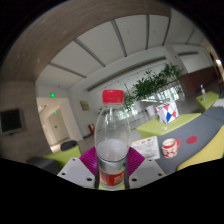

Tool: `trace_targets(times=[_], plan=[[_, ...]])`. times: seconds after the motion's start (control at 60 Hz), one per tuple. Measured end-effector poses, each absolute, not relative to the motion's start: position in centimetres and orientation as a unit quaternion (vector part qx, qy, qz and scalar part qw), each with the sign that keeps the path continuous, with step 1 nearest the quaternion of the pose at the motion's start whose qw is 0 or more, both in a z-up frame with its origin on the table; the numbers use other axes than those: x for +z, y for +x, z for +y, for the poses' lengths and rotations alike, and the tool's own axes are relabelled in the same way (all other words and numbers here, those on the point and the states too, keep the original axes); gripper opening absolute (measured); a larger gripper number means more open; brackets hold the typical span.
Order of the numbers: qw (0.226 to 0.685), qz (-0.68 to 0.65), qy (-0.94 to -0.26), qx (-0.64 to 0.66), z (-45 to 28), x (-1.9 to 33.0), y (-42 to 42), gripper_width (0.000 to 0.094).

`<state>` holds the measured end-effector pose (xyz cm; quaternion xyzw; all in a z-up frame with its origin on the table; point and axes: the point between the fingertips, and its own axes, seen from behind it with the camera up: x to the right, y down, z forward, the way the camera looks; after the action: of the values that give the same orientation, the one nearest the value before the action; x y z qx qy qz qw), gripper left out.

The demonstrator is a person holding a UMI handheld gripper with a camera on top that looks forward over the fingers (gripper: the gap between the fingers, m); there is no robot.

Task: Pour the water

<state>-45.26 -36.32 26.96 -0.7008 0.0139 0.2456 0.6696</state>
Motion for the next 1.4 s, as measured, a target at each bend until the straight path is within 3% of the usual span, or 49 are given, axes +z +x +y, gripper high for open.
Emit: trace_targets(times=[0.15, 0.333, 0.45, 0.667, 0.8, 0.933, 1.017, 1.083, 1.233, 1.317, 1.4], plan=[[0.639, 0.085, -0.665, 0.379, -28.7, 30.5, -45.7, 0.0328], [0.503, 0.242, -0.572, 0.602, -20.7, 31.3, -45.5, 0.0332], [0.420, 0.345, -0.492, 0.680, -16.1, 29.3, -42.4, 0.0331], [0.315, 0.449, -0.436, 0.713, -8.0, 19.9, -38.4, 0.0331], [0.290, 0.476, -0.414, 0.720, -7.2, 17.4, -37.5, 0.0330], [0.279, 0.470, -0.431, 0.718, -7.4, 17.3, -38.2, 0.0332], [0.310, 0.445, -0.471, 0.696, -8.2, 17.7, -37.9, 0.0329], [0.357, 0.390, -0.522, 0.669, -7.9, 20.0, -38.1, 0.0328], [0.541, 0.216, -0.614, 0.532, -8.9, 26.8, -35.6, 0.0327], [0.645, 0.126, -0.627, 0.418, -9.7, 31.3, -33.1, 0.0331], [0.712, 0.047, -0.632, 0.303, -9.7, 34.3, -29.9, 0.0332]])
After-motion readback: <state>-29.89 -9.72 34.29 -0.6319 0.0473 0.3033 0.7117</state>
